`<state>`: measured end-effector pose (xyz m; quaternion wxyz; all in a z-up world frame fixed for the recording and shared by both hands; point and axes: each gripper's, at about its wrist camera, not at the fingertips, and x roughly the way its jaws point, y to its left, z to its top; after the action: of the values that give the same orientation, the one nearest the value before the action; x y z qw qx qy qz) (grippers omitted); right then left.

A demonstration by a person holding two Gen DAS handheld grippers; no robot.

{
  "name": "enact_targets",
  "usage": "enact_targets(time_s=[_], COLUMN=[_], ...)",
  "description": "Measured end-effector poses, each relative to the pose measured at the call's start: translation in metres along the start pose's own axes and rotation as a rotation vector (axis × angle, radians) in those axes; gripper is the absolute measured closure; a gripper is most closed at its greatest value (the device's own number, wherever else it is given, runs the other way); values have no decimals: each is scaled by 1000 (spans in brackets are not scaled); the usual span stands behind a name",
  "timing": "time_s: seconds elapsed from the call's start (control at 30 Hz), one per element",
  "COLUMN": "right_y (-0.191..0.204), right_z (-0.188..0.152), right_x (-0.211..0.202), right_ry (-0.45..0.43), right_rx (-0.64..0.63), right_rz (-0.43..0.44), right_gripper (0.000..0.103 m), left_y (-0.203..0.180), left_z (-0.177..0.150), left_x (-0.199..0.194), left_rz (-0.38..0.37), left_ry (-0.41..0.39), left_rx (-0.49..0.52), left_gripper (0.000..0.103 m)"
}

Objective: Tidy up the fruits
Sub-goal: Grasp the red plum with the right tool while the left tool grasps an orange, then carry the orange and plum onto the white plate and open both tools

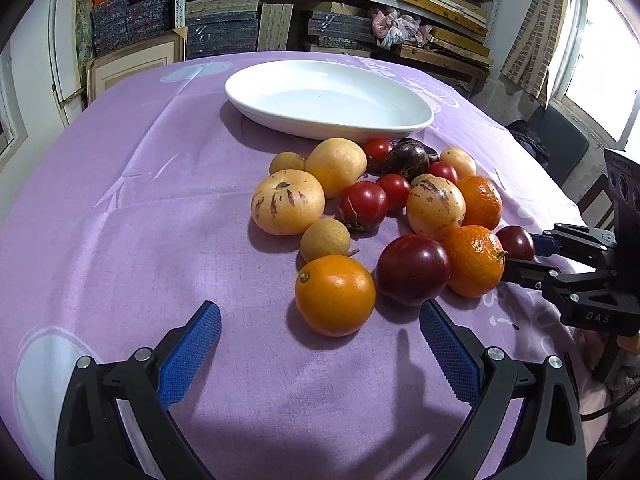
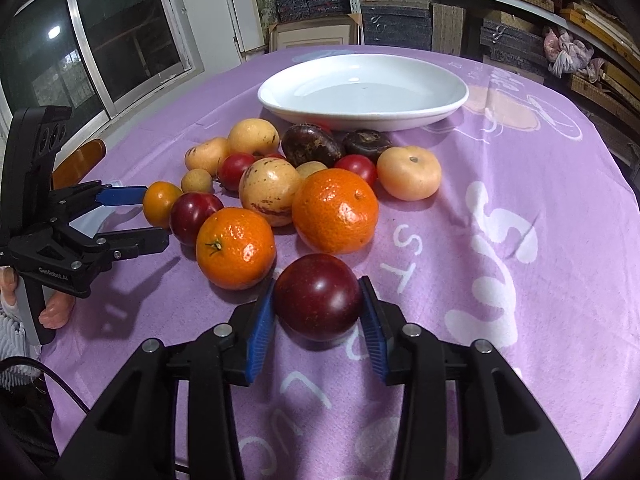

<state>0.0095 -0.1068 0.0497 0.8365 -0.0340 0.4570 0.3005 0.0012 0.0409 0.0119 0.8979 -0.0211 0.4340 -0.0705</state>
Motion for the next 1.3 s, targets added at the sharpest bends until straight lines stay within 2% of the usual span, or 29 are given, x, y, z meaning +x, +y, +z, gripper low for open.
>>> enact_targets(time_s=[0.03, 0.1, 0.17, 0.2, 0.3, 0.47, 0.6, 0.7, 0.77, 0.8, 0.83, 0.9, 1.0, 1.03, 1.07, 1.1, 1.13, 1.2, 1.23, 1.3], right_y=[-1, -1, -2, -2, -3, -3, -6, -13, -16, -18, -21, -28, -35, -36, -35, -34, -29, -17, -14, -12], right_z=[0, -1, -1, -1, -1, -2, -1, 1, 3, 4, 7, 14, 32, 35, 36, 34, 29, 18, 15, 11], right_x=[0, 1, 1, 1, 1, 2, 1, -11, -24, -30, -36, -44, -41, -37, -33, -35, -37, -37, -32, -17], right_ry=[0, 0, -1, -1, -2, -3, -8, -49, -101, -125, -144, -176, -151, -118, -81, -79, -87, -92, -76, -29], right_rx=[0, 0, 0, 0, 1, 2, 15, 50, 59, 62, 73, 97, 81, 72, 70, 73, 55, -10, -26, -21], right_rz=[0, 1, 1, 1, 3, 5, 16, 50, 48, 47, 44, 45, 20, 39, 74, 95, 91, 14, -5, 32], right_gripper=[63, 63, 63, 63, 63, 63, 62, 63, 73, 97, 102, 102, 102, 101, 95, 83, 61, 46, 46, 46], left_y=[0, 0, -1, -1, -5, -8, -3, 0, 0, 0, -1, -3, -2, 0, 2, 4, 5, 4, 4, 5], left_z=[1, 1, 3, 4, 4, 3, 8, 29, 52, 63, 75, 96, 120, 125, 127, 128, 127, 125, 124, 125], left_x=[-1, -4, -3, 1, 5, 4, -14, -37, -45, -45, -42, -32, -5, 4, 9, 12, 14, 17, 18, 20], left_rz=[18, 30, 37, 35, 60, 45, 43, 33, 37, 30, 21, 20, 17, 5, -14, -35, -48, -44, -42, -50], left_ry=[-9, -25, -12, 4, 8, -4, -64, -127, -172, -179, -183, -183, -164, -157, -152, -150, -149, -147, -146, -138], left_rx=[0, 1, 4, 2, 22, 25, -13, -30, -36, -36, -40, -42, -60, -75, -90, -104, -112, -98, -94, -95], left_gripper=[3, 13, 53, 61, 63, 64, 64, 64, 64, 64, 64, 64, 64, 64, 64, 64, 64, 64, 64, 64])
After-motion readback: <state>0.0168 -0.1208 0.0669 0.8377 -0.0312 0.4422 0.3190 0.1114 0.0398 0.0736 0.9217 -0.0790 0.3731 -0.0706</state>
